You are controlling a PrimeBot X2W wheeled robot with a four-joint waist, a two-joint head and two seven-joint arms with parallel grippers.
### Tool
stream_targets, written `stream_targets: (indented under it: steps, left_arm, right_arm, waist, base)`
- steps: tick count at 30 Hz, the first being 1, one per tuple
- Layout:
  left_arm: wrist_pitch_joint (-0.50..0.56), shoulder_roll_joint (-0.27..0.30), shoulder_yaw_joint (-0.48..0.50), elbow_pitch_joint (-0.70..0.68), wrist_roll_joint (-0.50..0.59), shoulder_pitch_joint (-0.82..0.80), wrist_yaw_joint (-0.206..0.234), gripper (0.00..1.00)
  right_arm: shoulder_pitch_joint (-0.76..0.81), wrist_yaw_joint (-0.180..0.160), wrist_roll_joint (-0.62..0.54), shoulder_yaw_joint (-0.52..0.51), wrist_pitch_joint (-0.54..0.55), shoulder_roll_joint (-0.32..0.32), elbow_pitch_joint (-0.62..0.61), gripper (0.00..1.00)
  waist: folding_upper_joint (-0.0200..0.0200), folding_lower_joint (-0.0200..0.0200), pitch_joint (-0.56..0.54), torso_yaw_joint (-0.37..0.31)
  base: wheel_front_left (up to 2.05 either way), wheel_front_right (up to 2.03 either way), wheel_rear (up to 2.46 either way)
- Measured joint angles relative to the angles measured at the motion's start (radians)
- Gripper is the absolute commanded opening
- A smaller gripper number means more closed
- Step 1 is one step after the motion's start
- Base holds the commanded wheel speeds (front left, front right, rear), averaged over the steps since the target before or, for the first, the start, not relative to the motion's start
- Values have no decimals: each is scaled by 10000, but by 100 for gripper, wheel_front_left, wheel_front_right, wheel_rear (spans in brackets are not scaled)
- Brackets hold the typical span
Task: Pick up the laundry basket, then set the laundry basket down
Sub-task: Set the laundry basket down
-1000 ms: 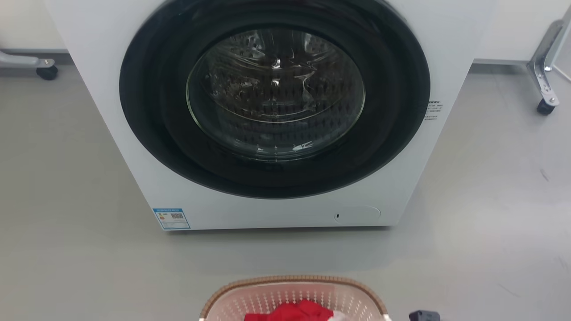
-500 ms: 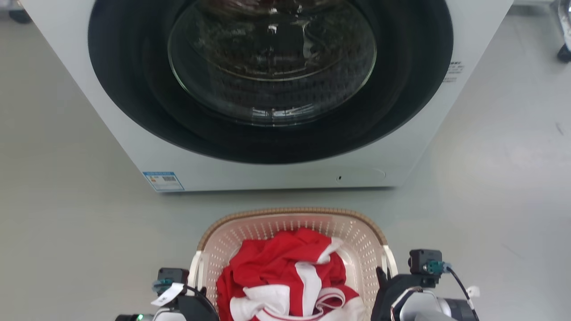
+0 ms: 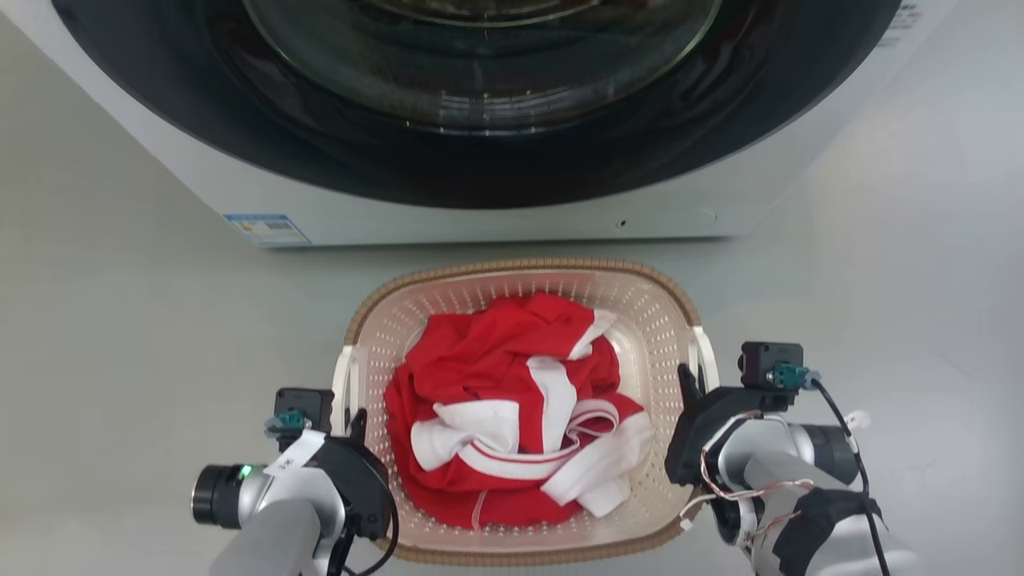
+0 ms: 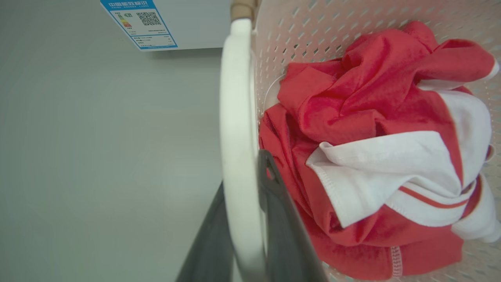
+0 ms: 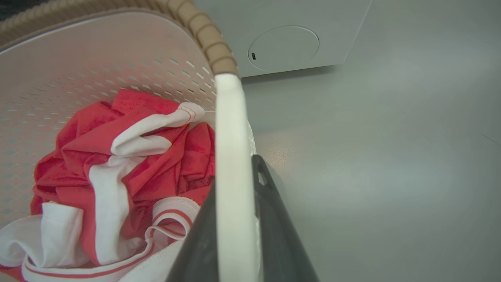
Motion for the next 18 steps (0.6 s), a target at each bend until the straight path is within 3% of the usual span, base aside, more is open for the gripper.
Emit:
stream_targets:
  steps: [18]
  left_arm:
    - [-407,67,157,-194,105,-1951,173,0]
  right_arm:
    - [-2072,0,-382,-65,-309,-63,399,0]
  waist:
    - [1,-1,2848,147]
  base:
    - [0,0,0]
